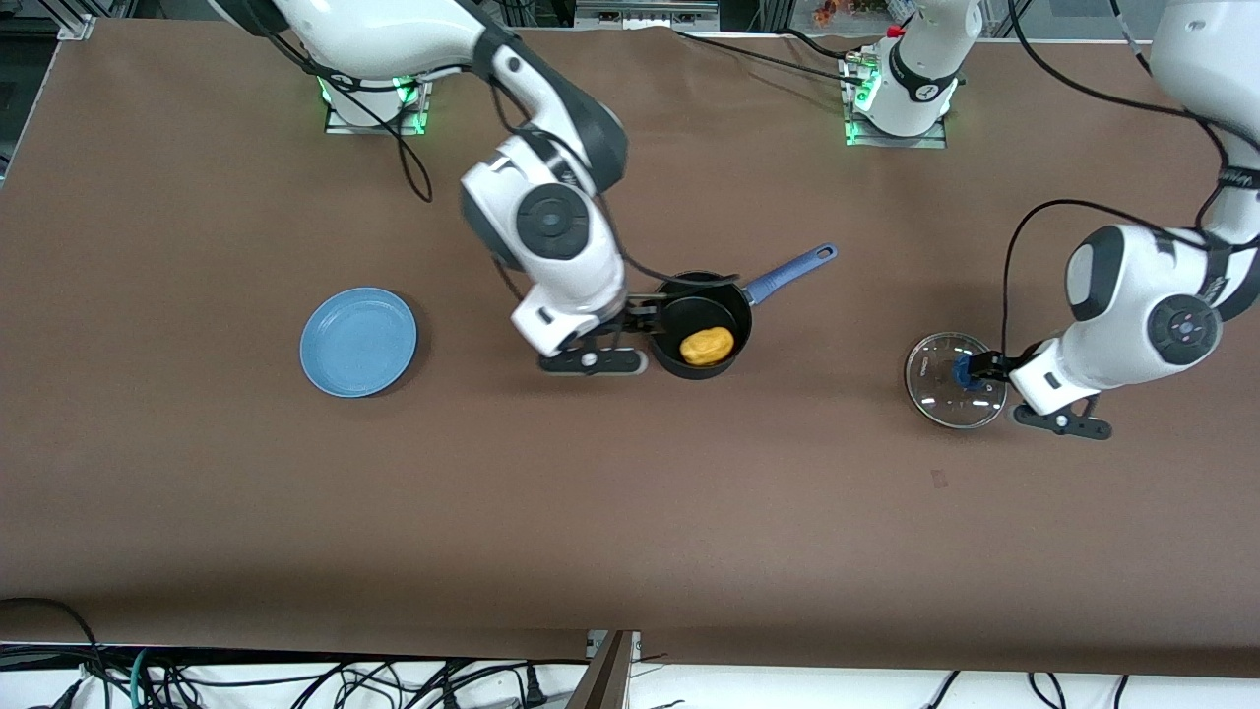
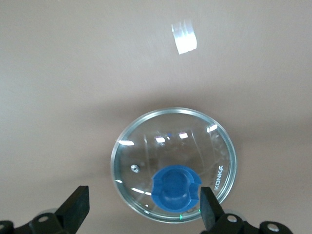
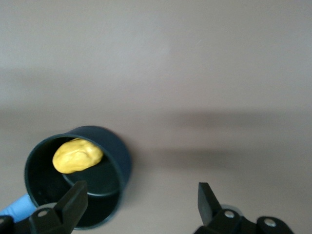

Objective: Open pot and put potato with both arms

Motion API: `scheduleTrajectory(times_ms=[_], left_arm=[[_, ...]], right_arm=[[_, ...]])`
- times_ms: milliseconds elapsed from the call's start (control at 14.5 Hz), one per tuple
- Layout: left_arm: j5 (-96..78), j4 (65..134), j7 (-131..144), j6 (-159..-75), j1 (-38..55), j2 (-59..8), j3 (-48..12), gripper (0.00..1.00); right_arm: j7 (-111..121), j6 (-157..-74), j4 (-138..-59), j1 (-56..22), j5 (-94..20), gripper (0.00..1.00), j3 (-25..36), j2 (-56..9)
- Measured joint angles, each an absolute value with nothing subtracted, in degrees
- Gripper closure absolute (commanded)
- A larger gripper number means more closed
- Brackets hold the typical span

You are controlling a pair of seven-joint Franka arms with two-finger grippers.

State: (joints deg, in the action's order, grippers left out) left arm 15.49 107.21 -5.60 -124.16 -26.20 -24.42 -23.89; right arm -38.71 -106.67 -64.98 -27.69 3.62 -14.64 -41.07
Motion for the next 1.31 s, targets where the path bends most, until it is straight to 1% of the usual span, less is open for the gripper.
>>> scheduleTrajectory(times_ms=[206,275,344,412,550,619,756,894,1169,1306], left_arm=[[14.1,105.7,-5.6,-123.5,-26.2,-17.9,-24.5,0.0],[12.5,104.6,-5.8,-121.7,-26.3,-15.8,-24.6,0.0],[11.2,102.9,-5.9,-118.0,-26.3,-14.0,-24.7,0.0],[10.1,100.2,-6.0,-112.5,-26.3,-12.5,-25.1,0.0],[8.9,93.9,-6.0,-103.1,-26.3,-10.9,-27.0,0.0],[8.7,91.4,-5.9,-100.3,-26.2,-10.6,-28.1,0.0],[8.7,87.8,-5.9,-96.4,-26.2,-10.4,-29.7,0.0],[7.8,85.5,-5.9,-94.2,-26.2,-10.3,-30.1,0.0],[5.3,85.4,-3.8,-92.3,-24.0,-9.0,-30.4,0.0],[5.3,86.4,-0.7,-91.0,-19.8,-7.6,-27.9,0.0]], right_arm=[[-27.7,-98.6,-64.1,-20.0,3.7,0.0,-14.3,-36.5],[-23.2,-95.4,-64.1,-16.7,3.8,0.0,-14.2,-34.9],[-18.4,-92.4,-64.0,-13.3,3.8,0.0,-14.2,-33.3],[-14.0,-89.7,-64.0,-10.1,3.8,0.0,-14.2,-31.8],[-9.2,-84.6,-64.0,-4.9,3.8,0.0,-14.2,-29.1],[-8.5,-82.1,-64.0,-3.1,3.8,0.0,-14.1,-27.9],[-8.3,-78.8,-64.0,-1.3,3.8,0.0,-12.7,-25.4],[-8.0,-77.5,-64.3,-1.0,3.9,0.0,-11.5,-22.6],[-7.7,-77.1,-70.2,-0.8,4.8,0.0,-10.9,-13.9],[-7.6,-77.1,-73.1,-0.6,4.8,0.0,-9.9,-9.5]])
